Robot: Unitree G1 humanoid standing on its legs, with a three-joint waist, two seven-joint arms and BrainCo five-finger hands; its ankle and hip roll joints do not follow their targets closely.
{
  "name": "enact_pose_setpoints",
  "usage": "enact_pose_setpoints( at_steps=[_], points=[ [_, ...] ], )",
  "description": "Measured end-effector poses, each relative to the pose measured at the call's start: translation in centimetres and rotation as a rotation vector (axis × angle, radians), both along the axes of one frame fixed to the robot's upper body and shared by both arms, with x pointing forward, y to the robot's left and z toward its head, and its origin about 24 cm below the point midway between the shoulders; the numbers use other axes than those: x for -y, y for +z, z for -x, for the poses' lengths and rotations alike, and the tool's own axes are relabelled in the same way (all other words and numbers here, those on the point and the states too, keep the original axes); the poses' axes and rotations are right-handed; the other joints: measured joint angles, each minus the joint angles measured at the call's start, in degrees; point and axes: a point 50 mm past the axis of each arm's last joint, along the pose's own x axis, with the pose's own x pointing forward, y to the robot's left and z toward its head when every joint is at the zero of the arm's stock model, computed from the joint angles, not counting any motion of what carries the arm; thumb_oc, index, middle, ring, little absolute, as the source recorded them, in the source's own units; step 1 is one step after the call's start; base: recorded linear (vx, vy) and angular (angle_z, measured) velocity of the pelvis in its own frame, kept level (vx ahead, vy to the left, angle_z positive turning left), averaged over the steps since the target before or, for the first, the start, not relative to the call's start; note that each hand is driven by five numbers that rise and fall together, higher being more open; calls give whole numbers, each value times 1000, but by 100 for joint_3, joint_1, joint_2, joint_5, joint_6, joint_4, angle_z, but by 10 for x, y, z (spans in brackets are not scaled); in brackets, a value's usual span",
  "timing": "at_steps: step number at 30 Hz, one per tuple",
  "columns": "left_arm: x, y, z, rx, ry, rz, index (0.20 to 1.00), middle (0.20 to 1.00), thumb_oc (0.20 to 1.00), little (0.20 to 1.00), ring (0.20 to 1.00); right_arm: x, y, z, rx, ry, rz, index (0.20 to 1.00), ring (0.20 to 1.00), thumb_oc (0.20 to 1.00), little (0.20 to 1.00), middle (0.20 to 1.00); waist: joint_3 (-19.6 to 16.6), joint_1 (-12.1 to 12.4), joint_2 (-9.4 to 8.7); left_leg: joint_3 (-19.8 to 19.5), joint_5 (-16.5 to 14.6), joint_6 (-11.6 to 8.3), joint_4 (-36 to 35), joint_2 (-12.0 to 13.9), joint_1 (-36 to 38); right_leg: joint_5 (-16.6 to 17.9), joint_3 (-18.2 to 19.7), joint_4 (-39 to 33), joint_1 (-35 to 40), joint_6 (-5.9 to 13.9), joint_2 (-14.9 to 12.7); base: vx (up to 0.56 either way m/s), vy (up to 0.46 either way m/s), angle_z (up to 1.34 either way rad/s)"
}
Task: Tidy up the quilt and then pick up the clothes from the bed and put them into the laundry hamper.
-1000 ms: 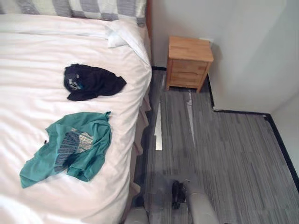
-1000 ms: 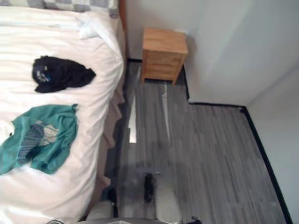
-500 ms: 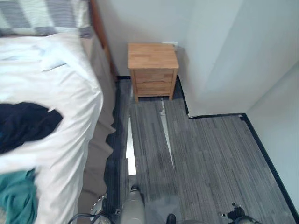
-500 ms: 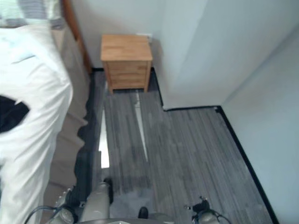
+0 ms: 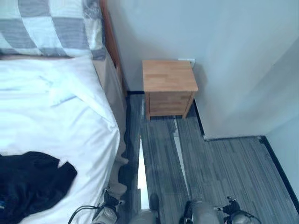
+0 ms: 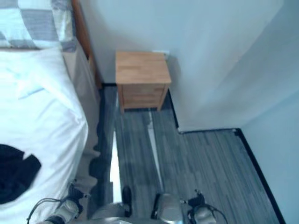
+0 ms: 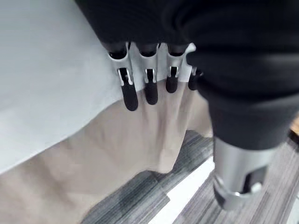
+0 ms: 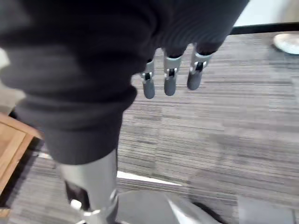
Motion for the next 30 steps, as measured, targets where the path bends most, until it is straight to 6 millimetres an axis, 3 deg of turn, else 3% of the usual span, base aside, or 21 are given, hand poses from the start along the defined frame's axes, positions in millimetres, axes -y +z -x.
enact_pose_setpoints(
  at_steps=[2,3,4,6,8,9,10,12,13,14,15,16,18,19,20,21,22,23,27,28,30],
  points=[
    [3,-2,3,-3,-6,10,1000,1000,1000,1000,1000,0,0,-1,-7,-3,1,1000,1000,1000,1000,1000,-45,68,-110,-342,-162,-181,26,-141,185,136,24,-1344,-134,79,-155,551,-226,109],
    [5,-2,1,3,-6,16,1000,1000,1000,1000,1000,-1,-1,0,-11,-5,-2,1000,1000,1000,1000,1000,-54,95,-119,-730,-295,-236,26,-170,268,452,347,-2889,77,110,-146,405,-142,116],
    [7,-1,-1,9,-6,21,1000,1000,1000,1000,1000,-1,-2,2,-18,-7,-3,1000,1000,1000,1000,1000,-70,51,-142,-842,-314,-193,28,-180,290,614,517,-3496,160,115,-150,573,-210,141],
    [12,-3,-3,8,4,34,1000,1000,1000,1000,1000,1,1,-3,5,-30,1,1000,1000,1000,1000,1000,-75,12,-61,-1754,-481,-201,31,-124,487,1183,1314,-3772,161,195,-361,585,-296,164],
    [10,-5,4,-9,10,31,1000,1000,1000,1000,1000,-1,1,-3,5,-33,-1,1000,1000,1000,1000,1000,-100,11,-32,-2107,-511,-234,32,65,643,1453,1416,-3775,381,217,-303,323,-211,160],
    [5,-4,3,-16,13,16,1000,1000,1000,1000,1000,-5,-3,7,-19,-26,-7,1000,1000,1000,1000,1000,-177,5,-153,-2336,-647,-438,31,179,821,1453,1304,-3770,737,212,-353,484,-407,181],
    [-4,-3,8,-21,21,-5,1000,1000,1000,1000,1000,-11,-6,14,-35,-25,-22,1000,1000,1000,1000,1000,-302,52,-395,-2243,-730,-590,32,87,898,1693,1195,-3719,947,-12,-513,486,-408,177],
    [1,-12,31,-71,79,17,1000,1000,1000,1000,1000,-8,0,-5,-4,6,-7,1000,1000,1000,1000,1000,-472,250,-158,-2038,-855,-928,212,474,826,1800,859,-3589,1114,56,-239,334,-358,80],
    [2,-16,45,-100,83,24,1000,1000,1000,1000,1000,-7,13,-29,95,48,-1,1000,1000,1000,1000,1000,-496,324,-123,-1769,-790,-1331,557,490,539,1747,929,-3721,1243,53,-207,189,-362,110],
    [7,-16,43,-92,99,42,1000,1000,1000,1000,1000,2,28,-46,172,75,29,1000,1000,1000,1000,1000,-425,341,-177,-1688,-757,-1449,1223,460,38,1619,552,-3723,1396,-62,-284,80,-313,192],
    [11,-15,34,-62,101,56,1000,1000,1000,1000,1000,13,36,-48,207,76,55,1000,1000,1000,1000,1000,-411,322,-203,-1126,-720,-1522,1771,493,-470,1492,105,-3721,1550,-101,-388,-2,-231,274],
    [19,-12,24,-22,83,75,1000,1000,1000,1000,1000,31,45,-50,239,53,103,1000,1000,1000,1000,1000,-404,413,-207,-259,-708,-1451,2046,704,-962,1449,-425,-3711,1758,-147,-371,-12,-146,250],
    [16,-10,30,-9,61,61,1000,1000,1000,1000,1000,46,66,-68,346,20,145,1000,1000,1000,1000,1000,-386,412,-274,1096,-671,-1290,2291,1180,-1455,1415,-863,-3711,1883,-191,-270,48,-145,172],
    [11,-11,37,-19,77,53,1000,1000,1000,1000,1000,48,81,-84,416,18,157,1000,1000,1000,1000,1000,-365,507,-333,1504,-697,-1239,2329,1209,-1519,1300,-1020,-3721,2007,-198,-243,76,-139,121],
    [1,-9,39,-32,84,28,1000,1000,1000,1000,1000,50,86,-83,451,5,155,1000,1000,1000,1000,1000,-382,382,-524,2044,-701,-1200,2659,1294,-1714,959,-1289,-3728,2035,-143,-317,69,3,74],
    [0,-10,44,-47,81,32,1000,1000,1000,1000,1000,61,104,-97,527,-14,188,1000,1000,1000,1000,1000,-411,460,-361,2043,-657,-1107,2393,1278,-1757,914,-1395,-3638,1994,-94,-181,194,70,63],
    [-1,-10,45,-57,80,32,1000,1000,1000,1000,1000,66,108,-97,535,-33,200,1000,1000,1000,1000,1000,-418,423,-368,2404,-525,-959,2341,1273,-1727,917,-1481,-3650,2022,-54,-137,177,102,126],
    [-2,-11,48,-72,87,38,1000,1000,1000,1000,1000,82,115,-86,551,-85,237,1000,1000,1000,1000,1000,-451,153,-316,2907,-519,-511,1964,1099,-1609,872,-1839,-3440,2149,21,-92,176,103,141],
    [-11,-10,43,-98,59,21,1000,1000,1000,1000,1000,97,125,-71,554,-61,332,1000,1000,1000,1000,1000,-418,-51,-390,1951,-204,-318,1227,650,-1194,889,-1805,-1326,1908,80,-766,60,29,136],
    [-22,-7,42,-105,50,-13,1000,1000,1000,1000,1000,106,141,-79,578,-6,401,1000,1000,1000,1000,1000,-412,-57,-452,1839,-203,-288,1054,526,-1119,751,-1155,-319,1219,316,-1102,66,-35,111],
    [-39,-1,40,-112,63,-61,1000,1000,1000,1000,1000,115,168,-97,639,56,500,1000,1000,1000,1000,1000,-386,-16,-425,1530,-53,-320,750,384,-1077,541,-222,-813,617,285,-868,128,-218,82]
  ],
)
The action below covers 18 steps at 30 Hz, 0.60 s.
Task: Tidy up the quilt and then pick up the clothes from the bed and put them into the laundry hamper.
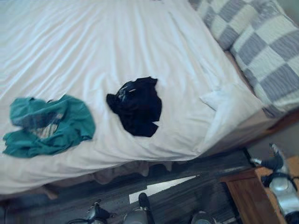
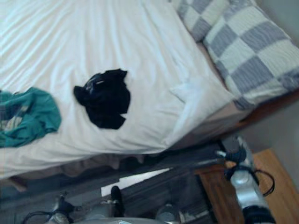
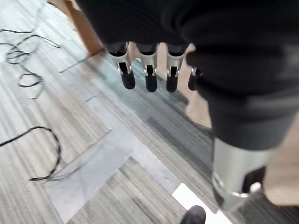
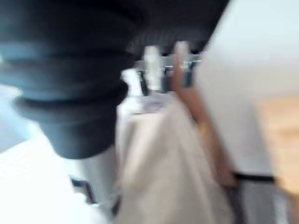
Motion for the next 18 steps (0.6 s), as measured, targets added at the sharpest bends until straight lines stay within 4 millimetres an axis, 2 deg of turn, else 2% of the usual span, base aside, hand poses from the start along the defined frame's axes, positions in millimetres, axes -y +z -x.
enact_pose_setpoints(
  at_steps=[1,2,3,4,5,6,7,9,12,13,14,15,16,17,18],
  points=[
    [-4,2,-1,4,2,-10,1000,1000,1000,1000,1000,3,10,-6,22,4,33,1000,1000,1000,1000,1000,20,45,29,-82,42,34,-55,-48,47,0,105,-238,-112,-4,34,215,-380,89],
    [-5,2,-1,4,0,-15,1000,1000,1000,1000,1000,14,21,-9,28,-4,83,1000,1000,1000,1000,1000,37,105,72,-313,69,-1,-85,-170,112,-2,416,-1140,-123,-16,151,229,-338,97],
    [-6,3,-4,9,-7,-18,1000,1000,1000,1000,1000,26,33,-11,24,-18,148,1000,1000,1000,1000,1000,42,72,100,-472,-108,-173,-161,-296,167,108,706,-2032,-39,48,196,221,-353,109],
    [-5,4,-6,14,-18,-17,1000,1000,1000,1000,1000,33,37,-9,13,-36,177,1000,1000,1000,1000,1000,48,26,64,-347,-228,-77,-137,-326,183,269,922,-2541,-31,102,172,194,-325,131],
    [-10,6,-11,17,-18,-30,1000,1000,1000,1000,1000,40,43,-12,9,-52,208,1000,1000,1000,1000,1000,129,12,40,-6,-343,-201,-40,-312,260,631,1327,-2965,-74,150,9,173,-331,107],
    [-11,5,-6,-3,-22,-37,1000,1000,1000,1000,1000,42,44,-11,3,-60,216,1000,1000,1000,1000,1000,143,4,55,8,-300,-30,-8,-323,259,775,1404,-2958,-110,236,-50,174,-395,114],
    [-19,7,0,-21,-27,-59,1000,1000,1000,1000,1000,39,40,-16,-12,-62,207,1000,1000,1000,1000,1000,175,55,-40,-144,-247,-67,-18,-421,362,912,1302,-2955,-95,240,-170,116,-365,69],
    [-30,9,12,-47,-18,-85,1000,1000,1000,1000,1000,32,36,-29,-24,-47,186,1000,1000,1000,1000,1000,165,145,-257,-228,-291,-152,22,-419,431,914,1128,-2889,-111,239,-189,78,-316,42],
    [-26,6,21,-53,-20,-69,1000,1000,1000,1000,1000,25,55,-53,28,-23,190,1000,1000,1000,1000,1000,162,198,-324,-327,-195,-247,14,-276,331,920,1182,-2648,-277,230,-47,1,-214,19],
    [-24,5,24,-60,-27,-65,1000,1000,1000,1000,1000,22,59,-59,36,-12,195,1000,1000,1000,1000,1000,161,199,-347,-345,-167,-294,-1,-253,318,1037,1204,-2676,-267,118,-35,-12,-140,12],
    [-23,4,25,-65,-35,-64,1000,1000,1000,1000,1000,20,61,-63,38,-1,199,1000,1000,1000,1000,1000,166,209,-357,-364,-143,-336,-5,-234,309,1200,1208,-2681,-256,92,-35,-24,-114,2],
    [-18,2,25,-68,-46,-52,1000,1000,1000,1000,1000,14,65,-74,34,20,212,1000,1000,1000,1000,1000,176,216,-330,-402,-91,-423,-5,-135,240,1425,1197,-2735,-266,43,75,-46,-156,-8],
    [-7,0,18,-31,-67,-21,1000,1000,1000,1000,1000,2,77,-92,38,66,235,1000,1000,1000,1000,1000,269,208,-149,-451,-15,-533,-56,80,195,1477,1199,-2789,-303,-21,312,-74,-135,-13],
    [-3,1,12,-13,-84,-10,1000,1000,1000,1000,1000,-4,84,-102,36,94,255,1000,1000,1000,1000,1000,310,179,-91,-453,32,-590,-128,141,186,1535,1196,-2873,-319,-96,396,-138,-187,-24],
    [5,4,-7,50,-118,5,1000,1000,1000,1000,1000,-9,101,-117,45,104,295,1000,1000,1000,1000,1000,381,199,26,-456,116,-669,-148,240,31,1586,1195,-2899,-485,-162,515,-176,-187,-9]
  ],
)
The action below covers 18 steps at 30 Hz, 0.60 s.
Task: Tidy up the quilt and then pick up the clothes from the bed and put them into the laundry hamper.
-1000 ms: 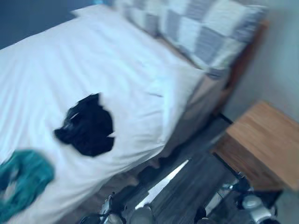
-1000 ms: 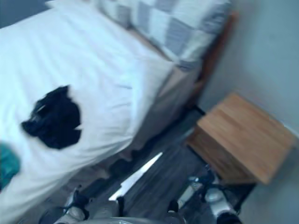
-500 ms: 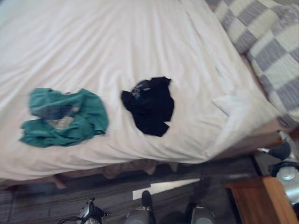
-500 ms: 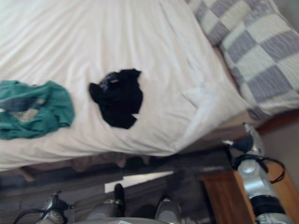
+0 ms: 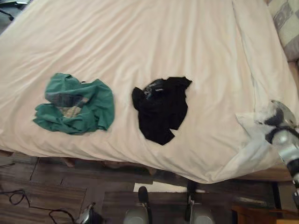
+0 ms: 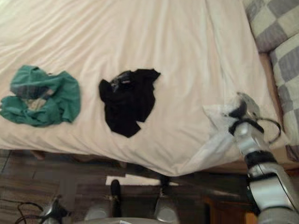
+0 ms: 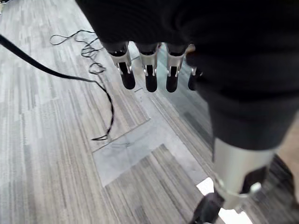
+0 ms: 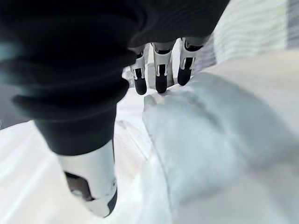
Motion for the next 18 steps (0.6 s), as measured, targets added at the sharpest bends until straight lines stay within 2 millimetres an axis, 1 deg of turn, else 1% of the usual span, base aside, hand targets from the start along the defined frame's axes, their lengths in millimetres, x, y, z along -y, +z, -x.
enact_pose_setpoints(
  at_steps=[1,2,3,4,5,6,7,8,9,10,11,12,13,14,15,16,17,18],
  points=[
    [7,3,-15,48,-15,15,1000,1000,1000,1000,1000,3,10,-4,20,-15,8,1000,1000,1000,1000,1000,71,0,118,-34,69,-35,7,72,-95,-17,-29,0,-55,-26,76,-145,-143,2],
    [15,5,-29,87,-31,35,1000,1000,1000,1000,1000,8,18,-6,27,-47,13,1000,1000,1000,1000,1000,152,-2,254,-109,86,-58,10,103,-178,-22,-105,1,-97,-107,161,-96,-62,24],
    [30,10,-49,146,-54,77,1000,1000,1000,1000,1000,18,25,-6,20,-107,13,548,548,548,548,548,279,-3,462,-241,165,-137,-20,224,-275,-27,-194,2,-143,-165,260,-37,3,28],
    [39,11,-57,170,-63,100,1000,1000,1000,1000,1000,23,25,-3,19,-128,13,310,310,310,310,310,331,-7,566,-202,192,-128,-46,269,-299,-49,-263,3,-143,-199,298,-34,3,28],
    [50,13,-64,194,-86,128,1000,1000,1000,1000,1000,30,24,0,11,-157,14,200,200,200,200,200,388,-68,677,-135,250,-203,-184,344,-248,-64,-318,2,-144,-228,354,-15,7,13],
    [53,12,-64,196,-89,137,1000,1000,1000,1000,1000,29,26,-1,20,-154,12,200,200,200,200,200,408,-42,690,-137,291,-234,-282,368,-180,-68,-300,2,-141,-234,373,0,0,0],
    [56,11,-64,193,-90,144,1000,1000,1000,1000,1000,31,21,2,7,-161,9,200,200,200,200,200,417,-75,682,-129,309,-257,-341,379,-136,-72,-294,2,-138,-240,383,-21,12,4],
    [58,10,-64,186,-93,147,1000,1000,1000,1000,1000,38,17,9,45,-192,-44,200,200,200,200,200,426,-143,667,-133,330,-282,-397,384,-64,-90,-365,1,-32,-266,378,-6,40,12],
    [57,9,-62,174,-89,143,1000,1000,1000,1000,1000,43,3,18,20,-221,-63,200,200,200,200,200,442,-154,619,-134,352,-278,-469,369,54,-93,-364,0,39,-271,380,5,81,13],
    [50,5,-53,134,-64,122,1000,1000,1000,1000,1000,44,-19,32,35,-232,-124,200,200,200,200,200,446,-163,536,-105,364,-271,-577,346,225,-97,-343,0,141,-272,373,12,56,-1],
    [47,3,-51,120,-47,116,1000,1000,1000,1000,1000,43,-31,41,39,-234,-150,200,200,200,200,200,442,-177,505,-99,362,-272,-577,345,264,-98,-338,-1,185,-272,369,36,64,-2],
    [43,3,-48,110,-26,110,1000,1000,1000,1000,1000,44,-40,53,64,-240,-188,200,200,200,200,200,443,-176,491,-98,347,-264,-579,341,321,-99,-339,-1,242,-271,366,38,51,2],
    [40,2,-45,102,-3,104,1000,1000,1000,1000,1000,42,-42,57,93,-234,-198,200,200,200,200,200,440,-192,483,-101,343,-258,-579,336,380,-101,-342,-1,297,-272,360,75,82,-7],
    [33,1,-39,82,21,88,1000,1000,1000,1000,1000,43,-44,72,142,-239,-226,200,200,200,200,200,443,-209,448,-32,278,-244,-581,302,528,-102,-306,-1,409,-270,366,43,58,-10],
    [28,0,-33,66,47,78,1000,1000,1000,1000,1000,42,-45,83,185,-238,-244,517,517,517,517,517,421,-242,398,-14,246,-223,-582,258,666,-102,-302,-1,542,-270,324,66,95,-10],
    [22,-2,-23,34,57,59,1000,1000,1000,1000,1000,39,-51,90,193,-239,-259,1000,1000,1000,1000,1000,371,-316,333,-2,184,-210,-616,245,823,-179,-299,-5,708,-193,296,63,82,-11],
    [17,-4,-13,7,62,48,1000,1000,1000,1000,1000,38,-59,94,161,-248,-265,1000,1000,1000,1000,1000,246,-342,234,22,107,-236,-615,253,819,-331,-271,-15,700,-192,276,79,134,-8],
    [13,-4,-8,-14,60,30,1000,1000,1000,1000,1000,39,-85,125,143,-325,-340,1000,1000,1000,1000,1000,171,-423,197,46,67,-271,-621,293,993,-373,-230,-10,843,-174,325,40,69,-10]
  ],
)
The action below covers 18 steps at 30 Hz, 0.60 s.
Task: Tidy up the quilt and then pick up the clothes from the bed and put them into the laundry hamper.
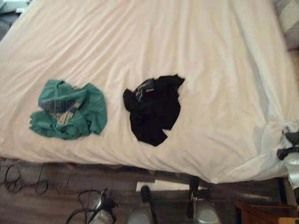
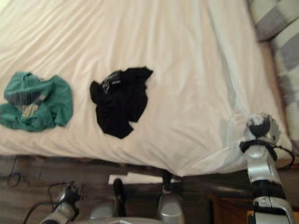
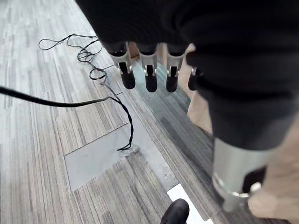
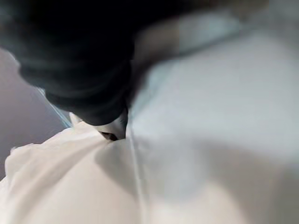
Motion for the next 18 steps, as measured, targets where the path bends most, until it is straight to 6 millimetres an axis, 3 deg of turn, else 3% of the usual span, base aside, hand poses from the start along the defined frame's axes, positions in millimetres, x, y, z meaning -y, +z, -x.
enact_pose_setpoints(
  at_steps=[2,3,6,8,12,14,15,17,18],
  points=[
    [-6,-5,23,-64,35,-4,1000,1000,1000,1000,1000,-14,-64,56,-212,-85,-132,1000,1000,1000,1000,1000,-305,-113,-318,136,-53,28,2,-25,143,-1,144,-1,19,4,-7,23,69,-38],
    [-4,-7,30,-86,40,4,1000,1000,1000,1000,1000,-14,-76,74,-287,-107,-145,1000,1000,1000,1000,1000,-356,-202,-326,170,-81,16,1,4,141,-4,191,-1,3,5,13,31,79,-43],
    [3,-8,23,-75,31,34,1000,1000,1000,1000,1000,-12,-88,120,-389,-188,-159,1000,1000,1000,1000,1000,-383,-730,-331,273,-91,24,13,-22,162,12,268,1,-44,34,-4,22,89,-18],
    [5,-6,17,-51,24,40,1000,1000,1000,1000,1000,-6,-79,134,-395,-207,-110,1000,1000,1000,1000,1000,-435,-839,-320,370,-159,63,-1,-59,272,28,392,-3,25,68,-48,13,71,-30],
    [14,-7,14,-35,15,62,1000,1000,1000,1000,1000,0,-46,114,-246,-204,-7,1000,1000,1000,1000,1000,-701,-838,-289,424,-231,76,-3,-92,313,-26,402,-33,9,66,-91,0,32,-12],
    [20,-12,21,-66,5,75,1000,1000,1000,1000,1000,-1,-26,89,-136,-158,55,1000,1000,1000,1000,1000,-864,-797,-233,422,-223,86,-2,-78,243,-22,386,-33,-72,69,-79,-18,-24,-3],
    [24,-13,23,-72,-2,83,1000,1000,1000,1000,1000,-3,-12,68,-67,-123,82,200,200,200,200,200,-893,-731,-210,402,-210,99,-2,-77,221,-10,364,-33,-85,83,-81,-27,-31,1],
    [28,-15,27,-90,-17,88,1000,1000,1000,1000,1000,-8,11,32,23,-44,134,200,200,200,200,200,-903,-652,-190,381,-146,88,-1,-70,199,15,341,-33,-126,116,-75,-93,-51,8],
    [28,-16,29,-99,-25,86,1000,1000,1000,1000,1000,-10,29,7,86,-3,169,200,200,200,200,200,-906,-479,-129,296,-79,109,-1,-70,34,19,298,-33,-219,123,-83,-91,-46,17]
  ],
)
